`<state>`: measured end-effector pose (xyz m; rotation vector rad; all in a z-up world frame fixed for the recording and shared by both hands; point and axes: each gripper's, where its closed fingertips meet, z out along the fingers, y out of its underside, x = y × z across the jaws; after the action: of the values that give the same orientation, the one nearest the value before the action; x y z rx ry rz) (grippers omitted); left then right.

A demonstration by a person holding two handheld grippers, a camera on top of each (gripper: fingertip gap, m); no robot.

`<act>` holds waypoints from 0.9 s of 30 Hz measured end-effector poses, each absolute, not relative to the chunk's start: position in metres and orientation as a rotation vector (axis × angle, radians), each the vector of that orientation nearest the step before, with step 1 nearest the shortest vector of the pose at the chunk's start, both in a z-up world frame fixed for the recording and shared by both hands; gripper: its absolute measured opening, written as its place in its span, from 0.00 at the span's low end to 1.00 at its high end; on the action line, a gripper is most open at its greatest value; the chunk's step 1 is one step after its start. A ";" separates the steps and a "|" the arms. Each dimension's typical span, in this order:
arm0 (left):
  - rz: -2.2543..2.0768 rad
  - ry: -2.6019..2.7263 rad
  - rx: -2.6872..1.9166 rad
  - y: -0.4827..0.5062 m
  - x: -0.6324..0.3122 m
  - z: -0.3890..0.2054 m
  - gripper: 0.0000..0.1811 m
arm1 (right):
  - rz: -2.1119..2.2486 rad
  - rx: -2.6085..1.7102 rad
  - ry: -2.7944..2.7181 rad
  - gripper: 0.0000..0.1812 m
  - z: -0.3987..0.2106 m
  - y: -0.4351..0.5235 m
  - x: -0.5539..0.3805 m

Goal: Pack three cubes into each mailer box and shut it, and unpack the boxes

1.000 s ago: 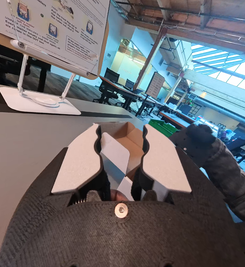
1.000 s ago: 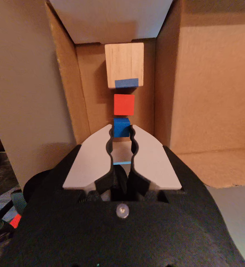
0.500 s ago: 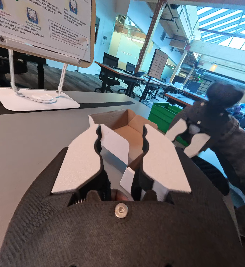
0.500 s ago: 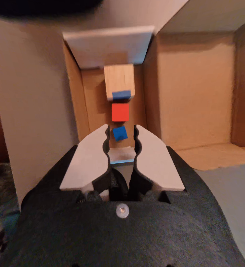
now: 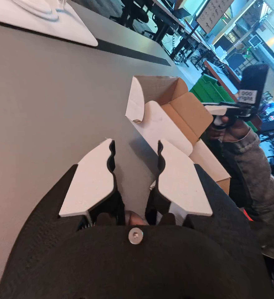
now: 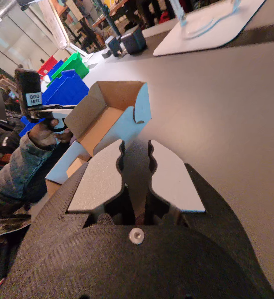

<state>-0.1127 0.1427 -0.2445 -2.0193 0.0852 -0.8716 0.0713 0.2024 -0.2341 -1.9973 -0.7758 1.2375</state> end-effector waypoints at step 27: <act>-0.724 0.536 -1.835 0.106 -0.078 -0.219 0.22 | 0.991 -1.701 -1.112 0.11 -0.213 0.155 0.068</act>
<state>-0.0779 0.1062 -0.2187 -1.8346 0.5363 -0.7240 0.0675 0.1550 -0.2134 -1.7012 -1.1124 0.9908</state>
